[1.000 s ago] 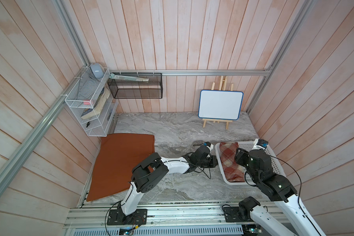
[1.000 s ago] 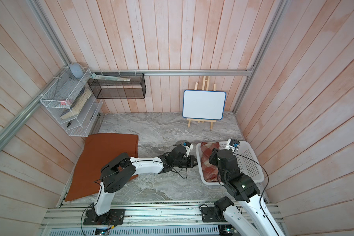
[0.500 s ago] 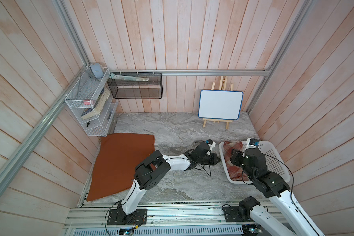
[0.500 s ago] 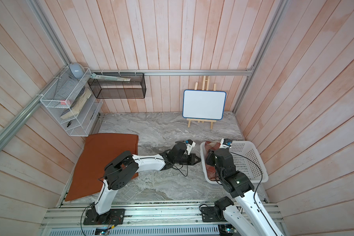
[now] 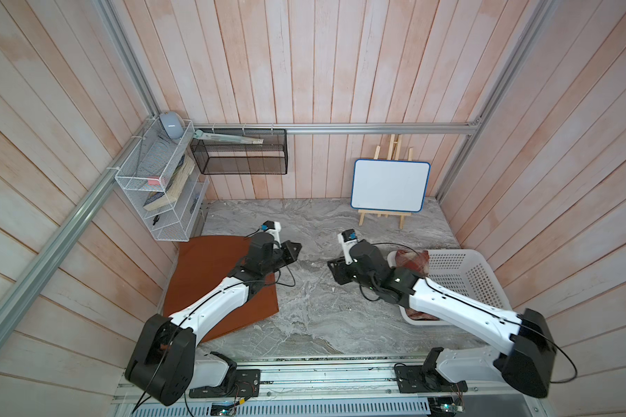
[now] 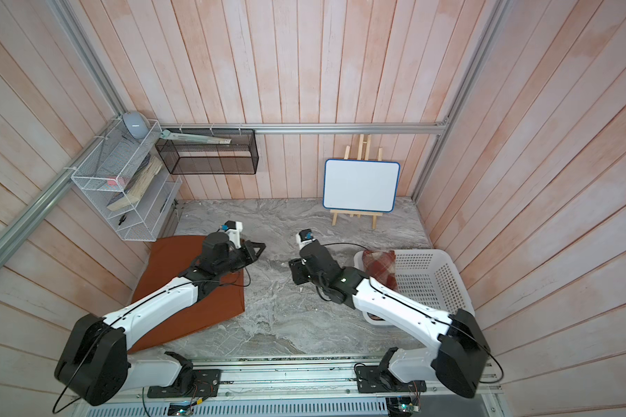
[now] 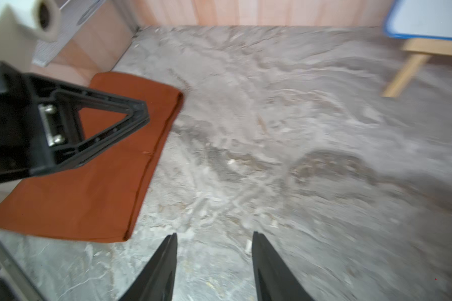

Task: Roll up the skirts
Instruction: Move the skirt to the center of the board.

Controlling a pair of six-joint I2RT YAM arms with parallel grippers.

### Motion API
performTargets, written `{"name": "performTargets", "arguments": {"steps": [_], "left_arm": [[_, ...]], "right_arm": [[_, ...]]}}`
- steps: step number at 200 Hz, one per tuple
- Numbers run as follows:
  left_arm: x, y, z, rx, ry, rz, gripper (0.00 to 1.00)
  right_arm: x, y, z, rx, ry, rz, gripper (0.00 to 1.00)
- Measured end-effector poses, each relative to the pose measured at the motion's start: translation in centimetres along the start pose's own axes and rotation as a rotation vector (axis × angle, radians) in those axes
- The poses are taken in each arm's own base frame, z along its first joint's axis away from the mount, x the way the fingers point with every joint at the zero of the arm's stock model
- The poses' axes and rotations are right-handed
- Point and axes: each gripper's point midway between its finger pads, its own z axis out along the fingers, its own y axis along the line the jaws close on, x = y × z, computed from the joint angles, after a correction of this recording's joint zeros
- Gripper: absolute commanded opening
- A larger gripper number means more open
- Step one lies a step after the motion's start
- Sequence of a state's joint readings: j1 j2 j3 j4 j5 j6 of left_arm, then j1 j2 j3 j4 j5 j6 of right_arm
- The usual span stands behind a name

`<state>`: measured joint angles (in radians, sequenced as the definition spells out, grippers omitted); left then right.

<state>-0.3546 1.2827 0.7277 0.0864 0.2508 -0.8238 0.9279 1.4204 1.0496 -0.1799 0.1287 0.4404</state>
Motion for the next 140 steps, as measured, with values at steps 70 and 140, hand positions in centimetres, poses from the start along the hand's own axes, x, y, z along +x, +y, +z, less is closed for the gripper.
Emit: {"name": "performTargets", "arguments": {"steps": [70, 140], "left_arm": [[0.2, 14.8, -8.5, -0.343, -0.168, -0.347, 0.12], [2.0, 16.3, -8.9, -0.386, -0.129, -0.389, 0.12]], "right_arm": [[4.1, 9.0, 14.2, -0.228, 0.246, -0.127, 0.58], [5.2, 10.4, 20.8, -0.278, 0.303, -0.131, 0.56]]}}
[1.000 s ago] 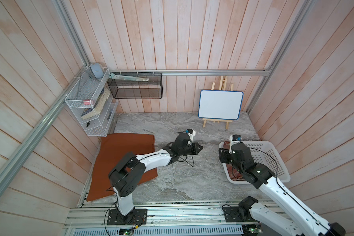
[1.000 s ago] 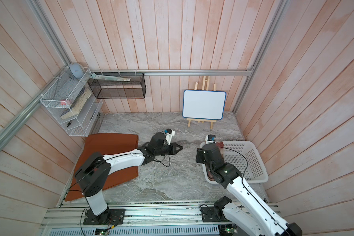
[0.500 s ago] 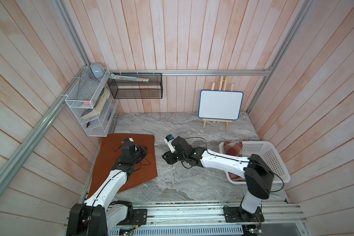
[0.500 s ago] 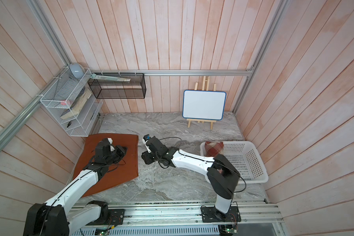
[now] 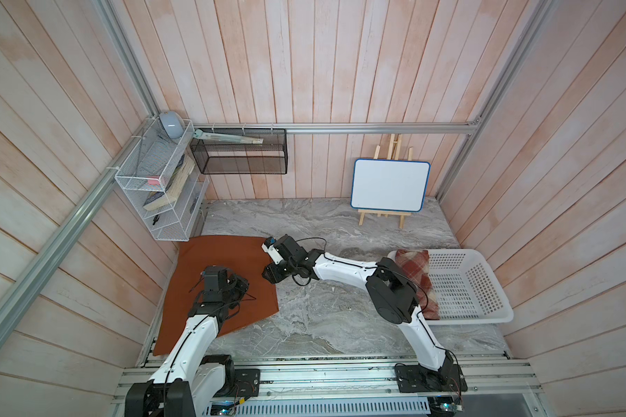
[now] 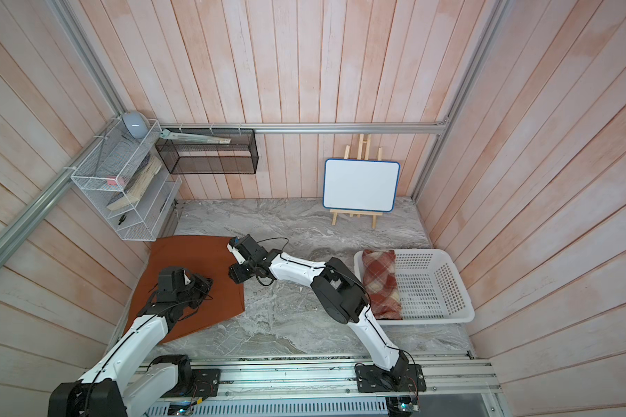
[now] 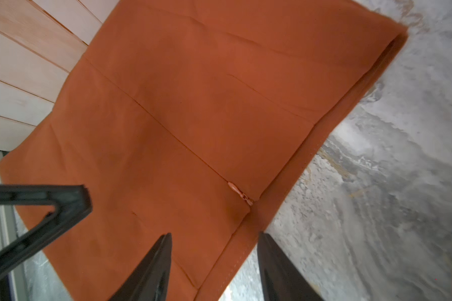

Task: Roll up the skirts
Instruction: Move the skirt to the center of the board.

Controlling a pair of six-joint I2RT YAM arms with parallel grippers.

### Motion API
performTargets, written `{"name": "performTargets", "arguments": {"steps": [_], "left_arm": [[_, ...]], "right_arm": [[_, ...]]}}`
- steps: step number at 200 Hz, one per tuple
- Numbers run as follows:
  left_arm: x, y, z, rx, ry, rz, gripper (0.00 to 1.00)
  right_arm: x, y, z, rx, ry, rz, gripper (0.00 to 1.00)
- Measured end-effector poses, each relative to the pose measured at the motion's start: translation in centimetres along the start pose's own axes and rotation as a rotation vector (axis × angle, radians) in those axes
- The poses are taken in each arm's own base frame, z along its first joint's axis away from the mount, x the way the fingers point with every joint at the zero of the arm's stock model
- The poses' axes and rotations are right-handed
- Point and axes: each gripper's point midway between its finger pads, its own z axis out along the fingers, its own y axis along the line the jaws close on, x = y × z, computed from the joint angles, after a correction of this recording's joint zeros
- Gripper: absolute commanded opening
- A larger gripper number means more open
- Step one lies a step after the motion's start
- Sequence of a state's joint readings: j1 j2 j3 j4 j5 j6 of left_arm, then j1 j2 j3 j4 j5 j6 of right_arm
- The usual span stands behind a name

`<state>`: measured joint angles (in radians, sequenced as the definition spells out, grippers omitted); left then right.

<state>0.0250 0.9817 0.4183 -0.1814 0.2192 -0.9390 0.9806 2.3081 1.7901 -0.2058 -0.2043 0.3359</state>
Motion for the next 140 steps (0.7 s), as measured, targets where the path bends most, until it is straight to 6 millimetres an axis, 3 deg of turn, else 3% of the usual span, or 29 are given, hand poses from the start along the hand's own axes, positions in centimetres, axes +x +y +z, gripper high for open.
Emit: {"name": "performTargets", "arguments": {"steps": [41, 106, 140], "left_arm": [[0.0, -0.2, 0.0, 0.009, 0.005, -0.001, 0.12], [0.3, 0.3, 0.5, -0.002, 0.018, -0.005, 0.12], [0.6, 0.8, 0.8, -0.011, 0.023, -0.007, 0.12]], "right_arm": [[2.0, -1.8, 1.3, 0.024, 0.052, 0.033, 0.50], [1.6, -1.5, 1.6, -0.007, 0.053, 0.050, 0.55], [1.7, -2.6, 1.7, 0.048, 0.052, 0.077, 0.57]]}}
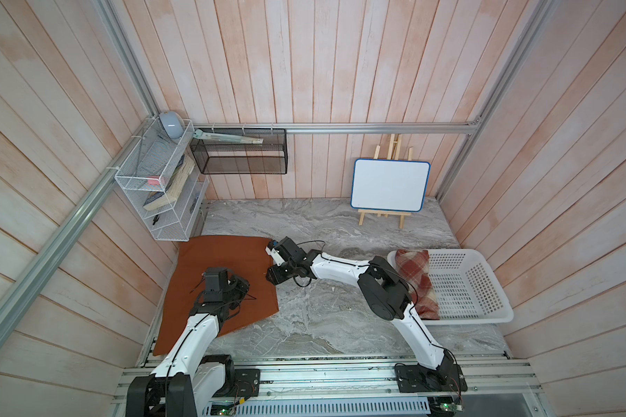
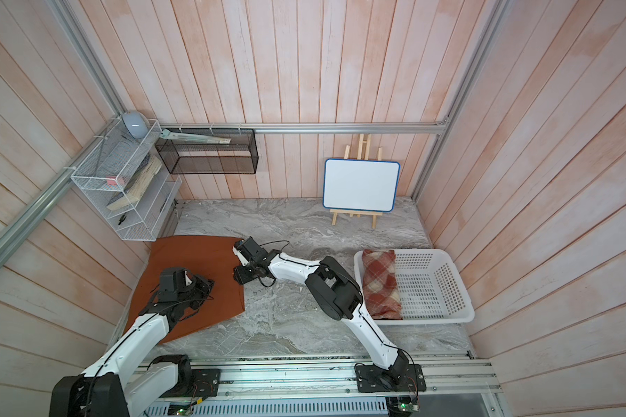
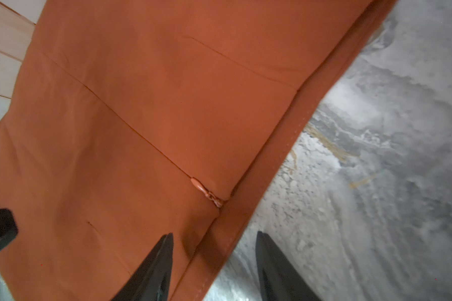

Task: Roll up the skirts
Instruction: Move the skirt to the center of the board.

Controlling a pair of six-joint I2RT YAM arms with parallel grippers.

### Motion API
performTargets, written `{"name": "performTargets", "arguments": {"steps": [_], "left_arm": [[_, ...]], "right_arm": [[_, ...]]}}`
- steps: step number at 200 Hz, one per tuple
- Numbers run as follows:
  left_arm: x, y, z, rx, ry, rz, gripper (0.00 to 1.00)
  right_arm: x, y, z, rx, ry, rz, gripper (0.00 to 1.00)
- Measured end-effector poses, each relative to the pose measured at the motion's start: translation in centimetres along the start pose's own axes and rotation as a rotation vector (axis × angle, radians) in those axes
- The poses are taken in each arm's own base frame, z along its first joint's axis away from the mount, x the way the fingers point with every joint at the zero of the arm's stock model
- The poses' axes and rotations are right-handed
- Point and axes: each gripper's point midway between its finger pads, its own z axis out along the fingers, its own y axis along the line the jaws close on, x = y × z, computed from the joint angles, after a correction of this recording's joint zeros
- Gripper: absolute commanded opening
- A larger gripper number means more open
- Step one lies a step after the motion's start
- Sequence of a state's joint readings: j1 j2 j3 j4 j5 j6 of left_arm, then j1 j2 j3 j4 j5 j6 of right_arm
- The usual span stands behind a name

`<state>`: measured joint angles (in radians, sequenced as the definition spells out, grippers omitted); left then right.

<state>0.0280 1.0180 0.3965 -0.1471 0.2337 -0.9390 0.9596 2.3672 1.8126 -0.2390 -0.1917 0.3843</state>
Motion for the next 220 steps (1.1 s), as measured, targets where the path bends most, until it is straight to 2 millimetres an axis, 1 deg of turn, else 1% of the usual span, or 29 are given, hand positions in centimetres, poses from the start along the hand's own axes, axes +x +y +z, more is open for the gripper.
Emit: {"name": "performTargets", "arguments": {"steps": [20, 42, 61, 85, 101, 117, 129, 149, 160, 180, 205, 220], "left_arm": [[0.6, 1.0, 0.6, -0.019, 0.018, -0.012, 0.11], [1.8, 2.5, 1.7, -0.058, 0.069, -0.044, 0.09], [2.6, 3.5, 2.4, -0.083, 0.106, -0.067, 0.08], [3.3, 4.0, 3.0, -0.083, 0.127, -0.088, 0.07], [3.2, 3.8, 3.2, -0.064, 0.126, -0.093, 0.07], [3.2, 3.7, 3.3, -0.052, 0.125, -0.094, 0.07], [3.2, 3.6, 3.3, -0.048, 0.123, -0.094, 0.07], [3.2, 3.6, 3.4, -0.045, 0.121, -0.092, 0.07], [3.2, 3.6, 3.4, -0.045, 0.121, -0.092, 0.07], [3.2, 3.6, 3.4, -0.041, 0.123, -0.091, 0.07], [3.5, 3.5, 3.3, -0.032, 0.139, -0.085, 0.07], [3.5, 3.3, 3.1, -0.027, 0.141, -0.081, 0.08]], "right_arm": [[-0.1, -0.4, 0.0, 0.020, -0.009, 0.017, 0.58], [-0.2, -0.3, -0.1, 0.001, -0.006, 0.039, 0.56], [-0.4, 0.0, 0.2, -0.017, 0.002, 0.051, 0.55], [-1.0, 0.9, 1.0, -0.055, 0.002, 0.056, 0.52], [-1.1, 1.2, 1.3, -0.076, 0.006, 0.057, 0.48], [-1.1, 1.3, 1.4, -0.083, 0.013, 0.066, 0.39], [-1.0, 1.2, 1.5, -0.086, 0.017, 0.070, 0.35], [-0.7, 1.2, 1.6, -0.091, 0.022, 0.082, 0.18], [-0.5, 1.1, 1.7, -0.094, 0.028, 0.094, 0.13], [-0.3, 1.3, 1.8, -0.106, 0.031, 0.103, 0.00], [-0.2, 1.3, 2.0, -0.125, 0.018, 0.114, 0.00], [0.0, 1.0, 1.6, -0.132, -0.001, 0.120, 0.00]]}}
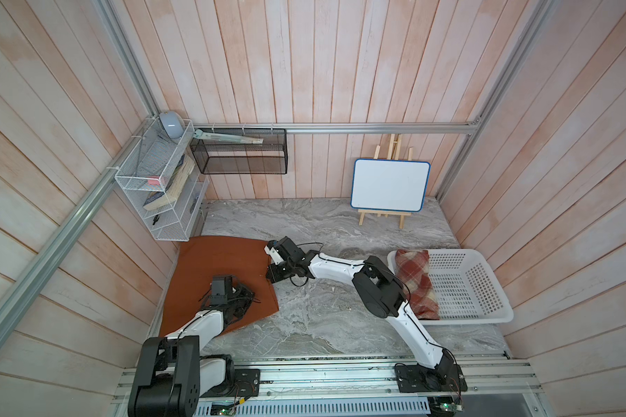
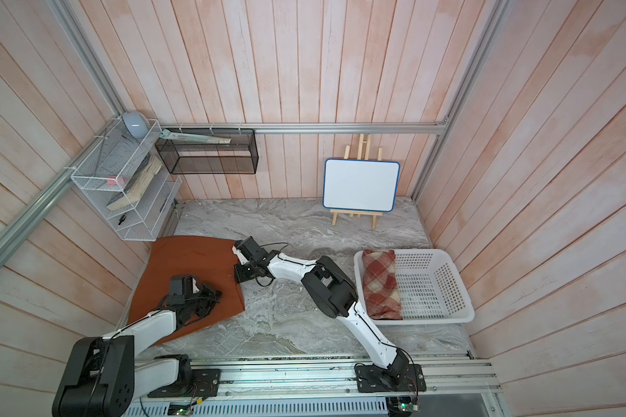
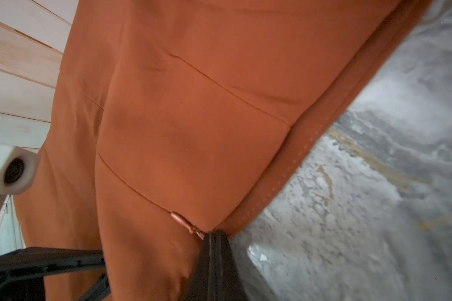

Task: Roll up the skirts
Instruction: Move the skirt to the center of the board.

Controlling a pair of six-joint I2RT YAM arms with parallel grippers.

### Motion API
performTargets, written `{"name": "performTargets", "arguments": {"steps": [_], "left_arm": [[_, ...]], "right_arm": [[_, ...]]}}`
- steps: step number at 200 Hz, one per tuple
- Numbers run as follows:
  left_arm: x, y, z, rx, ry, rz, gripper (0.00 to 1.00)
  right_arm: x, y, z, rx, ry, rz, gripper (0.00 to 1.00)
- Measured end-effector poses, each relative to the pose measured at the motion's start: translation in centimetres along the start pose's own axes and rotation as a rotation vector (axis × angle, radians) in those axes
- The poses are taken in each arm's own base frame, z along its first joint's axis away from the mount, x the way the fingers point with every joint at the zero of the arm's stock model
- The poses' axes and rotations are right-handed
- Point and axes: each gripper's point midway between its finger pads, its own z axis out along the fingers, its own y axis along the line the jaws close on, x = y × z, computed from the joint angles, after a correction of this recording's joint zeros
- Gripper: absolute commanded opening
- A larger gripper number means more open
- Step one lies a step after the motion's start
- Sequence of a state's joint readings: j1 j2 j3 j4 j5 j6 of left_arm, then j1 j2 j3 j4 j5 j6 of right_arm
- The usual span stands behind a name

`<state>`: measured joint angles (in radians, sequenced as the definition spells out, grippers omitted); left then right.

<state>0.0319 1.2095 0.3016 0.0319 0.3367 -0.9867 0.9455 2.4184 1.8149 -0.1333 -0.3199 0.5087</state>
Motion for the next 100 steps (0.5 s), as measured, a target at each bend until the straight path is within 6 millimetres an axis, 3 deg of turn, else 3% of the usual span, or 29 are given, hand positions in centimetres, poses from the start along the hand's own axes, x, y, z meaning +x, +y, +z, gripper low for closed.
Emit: {"name": "performTargets", "arguments": {"steps": [50, 77, 100], "left_arm": [[-0.2, -1.9, -1.9, 0.066, -0.033, 0.034, 0.09], [0.1, -2.2, -2.3, 0.083, -0.022, 0.040, 0.10], [0.5, -2.3, -2.2, 0.086, -0.006, 0.044, 0.10]], "right_arm": [[1.6, -4.1, -4.3, 0.052, -0.047, 0.094, 0.00], [1.7, -6.4, -6.2, 0.100, -0.082, 0.135, 0.00], [2.8, -8.0, -8.1, 0.124, -0.085, 0.164, 0.00]]}}
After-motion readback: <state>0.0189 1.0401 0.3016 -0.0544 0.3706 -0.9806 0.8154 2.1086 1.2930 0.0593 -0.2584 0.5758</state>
